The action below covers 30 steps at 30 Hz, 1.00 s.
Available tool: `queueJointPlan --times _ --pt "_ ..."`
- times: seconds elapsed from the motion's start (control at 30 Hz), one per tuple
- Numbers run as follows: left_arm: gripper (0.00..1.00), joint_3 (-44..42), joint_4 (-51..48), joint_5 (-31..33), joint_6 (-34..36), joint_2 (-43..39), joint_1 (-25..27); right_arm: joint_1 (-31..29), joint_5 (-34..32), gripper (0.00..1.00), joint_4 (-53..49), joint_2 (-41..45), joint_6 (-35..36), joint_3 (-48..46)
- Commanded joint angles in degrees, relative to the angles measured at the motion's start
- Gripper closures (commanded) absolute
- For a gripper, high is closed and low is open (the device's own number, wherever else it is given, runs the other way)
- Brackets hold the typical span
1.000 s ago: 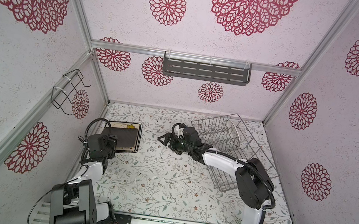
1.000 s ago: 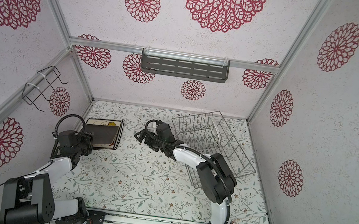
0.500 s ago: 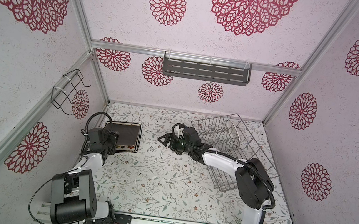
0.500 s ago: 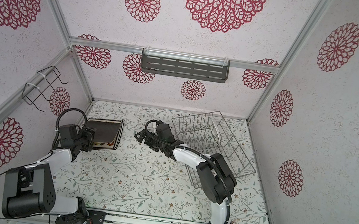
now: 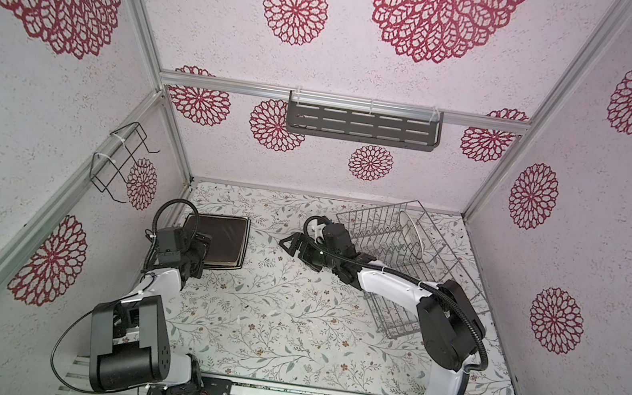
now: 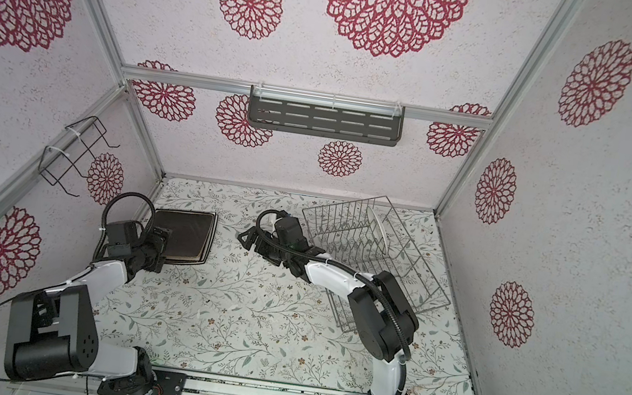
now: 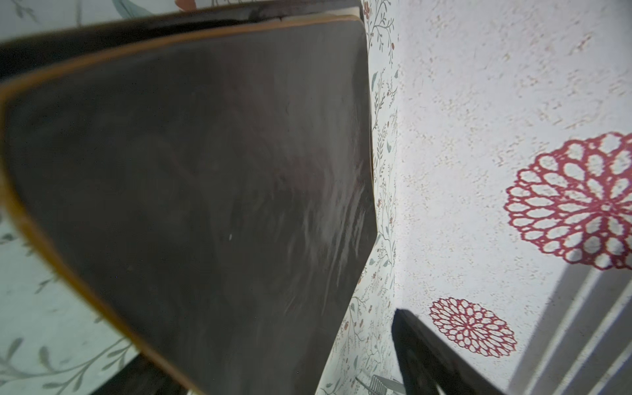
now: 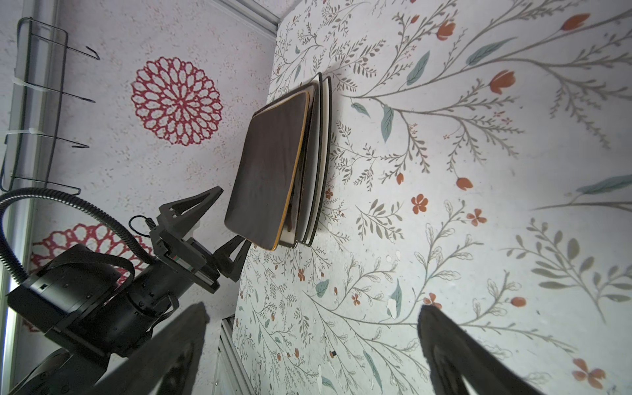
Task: Unload the plates from the dish rack
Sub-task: 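Lower the dark plate onto the stack with the left gripper, then open the left gripper and lift it off the stack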
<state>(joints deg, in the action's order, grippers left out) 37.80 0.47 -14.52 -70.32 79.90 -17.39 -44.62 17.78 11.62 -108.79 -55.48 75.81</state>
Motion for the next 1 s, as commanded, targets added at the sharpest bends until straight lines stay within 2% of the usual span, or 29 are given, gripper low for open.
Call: queueJointPlan --times 0.0,0.3,0.47,0.6,0.77,0.97 --pt "0.05 2.63 -1.76 0.75 2.68 -1.87 0.41 -0.26 -1.23 0.01 0.45 3.8 1.11 0.04" --pt "0.0 3.28 -4.3 0.92 3.17 -1.06 1.03 -0.29 -1.52 0.01 -0.3 4.82 1.5 -0.4" --pt "0.01 4.65 -6.46 1.31 3.85 -1.3 1.3 -0.29 -1.78 0.01 -0.78 5.48 1.62 -0.65" --pt "0.02 4.01 -6.63 1.97 4.51 -3.13 2.12 -0.22 -2.26 0.01 -2.44 6.09 3.41 -0.29" --pt "0.03 3.11 -8.63 2.93 4.17 -6.04 2.62 -0.2 -3.88 0.01 -11.22 5.14 8.46 4.84" --pt "0.03 3.32 -11.02 3.12 4.19 -11.3 3.92 -0.18 -6.94 0.01 -9.07 9.29 9.89 2.21"
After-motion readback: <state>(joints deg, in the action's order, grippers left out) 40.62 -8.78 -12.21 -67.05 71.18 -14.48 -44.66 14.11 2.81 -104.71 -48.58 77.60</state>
